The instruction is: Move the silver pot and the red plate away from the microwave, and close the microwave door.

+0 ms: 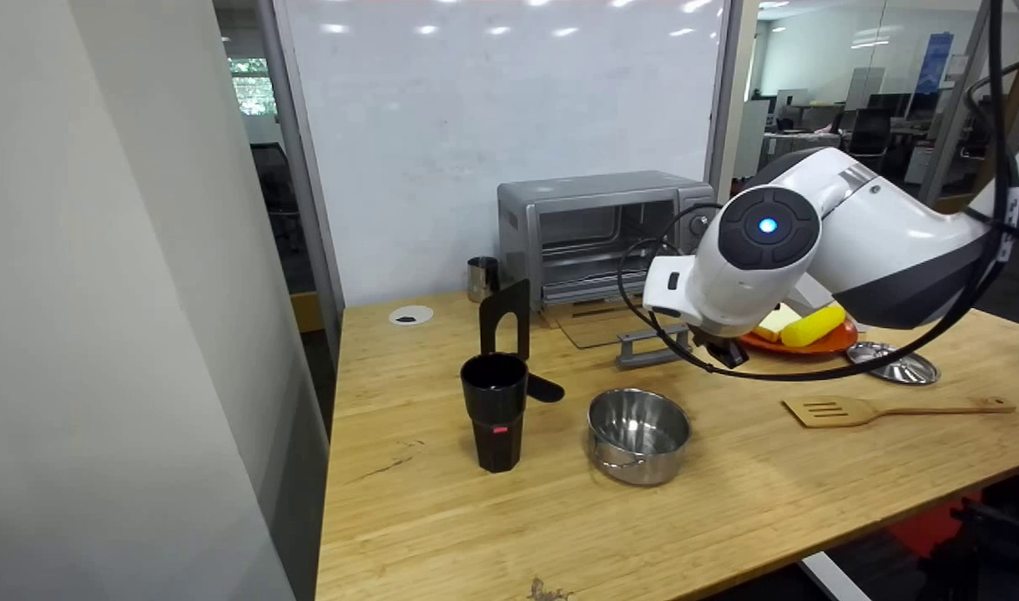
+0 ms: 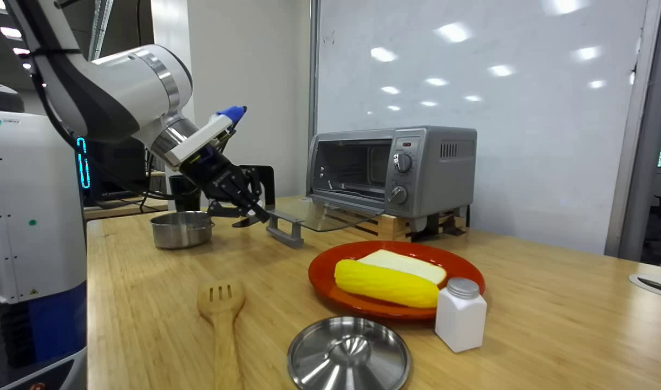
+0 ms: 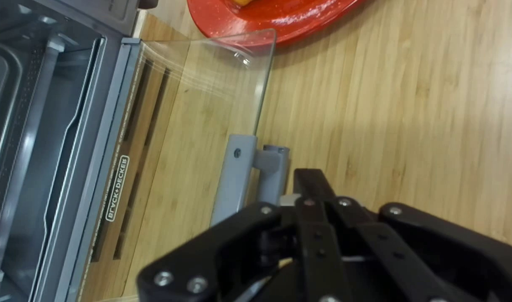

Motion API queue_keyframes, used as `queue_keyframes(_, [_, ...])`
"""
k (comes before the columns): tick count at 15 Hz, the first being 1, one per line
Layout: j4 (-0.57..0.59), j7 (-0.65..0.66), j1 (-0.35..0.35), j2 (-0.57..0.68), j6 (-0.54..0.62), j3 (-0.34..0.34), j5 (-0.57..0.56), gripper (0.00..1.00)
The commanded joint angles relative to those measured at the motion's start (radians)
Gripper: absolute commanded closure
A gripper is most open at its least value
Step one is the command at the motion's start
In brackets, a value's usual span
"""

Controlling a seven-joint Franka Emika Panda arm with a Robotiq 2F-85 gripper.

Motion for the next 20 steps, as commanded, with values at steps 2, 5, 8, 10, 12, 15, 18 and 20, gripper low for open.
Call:
queue_keyframes(2, [0.052, 0.117, -0.027, 0.074, 0.055, -0.006, -0.126, 1.00])
queue_keyframes(5, [0.067, 0.178, -0.029, 0.093, 0.063, 0.001, -0.178, 1.00])
queue_keyframes(8, [0.077, 0.227, -0.029, 0.103, 0.070, 0.006, -0.222, 1.00])
queue_keyframes(10, [0.088, 0.252, -0.033, 0.113, 0.078, 0.007, -0.246, 1.00])
queue_keyframes(12, [0.096, 0.271, -0.036, 0.118, 0.088, 0.007, -0.265, 1.00])
queue_keyframes(15, [0.105, 0.299, -0.040, 0.123, 0.101, 0.007, -0.290, 1.00])
queue_keyframes(18, [0.111, 0.322, -0.045, 0.128, 0.110, 0.006, -0.306, 1.00])
queue_keyframes(20, [0.117, 0.335, -0.050, 0.137, 0.114, 0.006, -0.312, 1.00])
